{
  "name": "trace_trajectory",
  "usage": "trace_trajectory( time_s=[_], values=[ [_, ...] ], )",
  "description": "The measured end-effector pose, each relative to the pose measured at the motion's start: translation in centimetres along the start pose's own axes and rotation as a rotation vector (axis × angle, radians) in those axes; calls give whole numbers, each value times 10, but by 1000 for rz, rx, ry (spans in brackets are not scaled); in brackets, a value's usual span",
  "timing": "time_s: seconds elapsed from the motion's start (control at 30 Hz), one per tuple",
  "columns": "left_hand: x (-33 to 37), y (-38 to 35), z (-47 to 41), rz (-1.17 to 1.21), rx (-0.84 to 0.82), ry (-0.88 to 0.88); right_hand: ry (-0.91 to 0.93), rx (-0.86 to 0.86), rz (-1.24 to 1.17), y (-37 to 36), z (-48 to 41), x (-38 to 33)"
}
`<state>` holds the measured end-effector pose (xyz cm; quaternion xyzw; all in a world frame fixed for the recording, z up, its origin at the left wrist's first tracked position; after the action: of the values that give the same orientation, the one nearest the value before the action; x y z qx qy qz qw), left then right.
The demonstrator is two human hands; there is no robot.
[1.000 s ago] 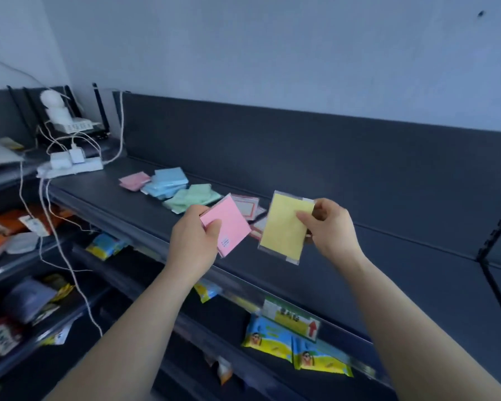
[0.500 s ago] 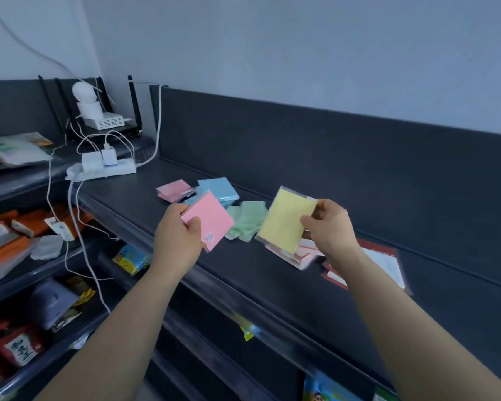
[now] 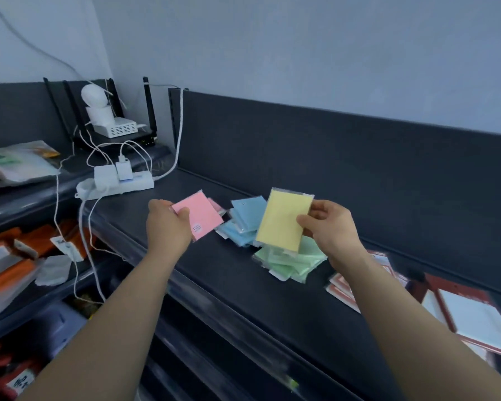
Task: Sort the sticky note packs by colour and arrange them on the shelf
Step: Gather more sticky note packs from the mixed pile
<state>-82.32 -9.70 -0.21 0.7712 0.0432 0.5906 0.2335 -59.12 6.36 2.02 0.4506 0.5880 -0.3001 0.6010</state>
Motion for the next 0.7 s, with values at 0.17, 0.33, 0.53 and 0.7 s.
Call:
trace_trajectory(
  time_s=[0.17, 0.33, 0.53, 0.7],
  values=[
    [-2, -12, -37, 9, -78, -20, -20, 72, 22, -20, -7, -2],
    [-7, -28, -63, -30, -195, -27, -54, 157, 39, -29, -9, 0],
    [-20, -44, -72, -311, -289, -124, -67, 192, 77, -31, -4, 2],
    [-6, -43, -56, -449, -234, -307, -79, 233, 25, -20, 7, 7]
  ],
)
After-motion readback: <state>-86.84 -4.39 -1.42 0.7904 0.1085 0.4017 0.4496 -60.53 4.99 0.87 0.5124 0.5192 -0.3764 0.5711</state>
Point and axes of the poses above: each hand's wrist, its own z-axis away from the middle knuckle, its own y-axis out of the back of the hand, x = y × z, the point moved 3 cm from there along -z, towards the middle knuckle
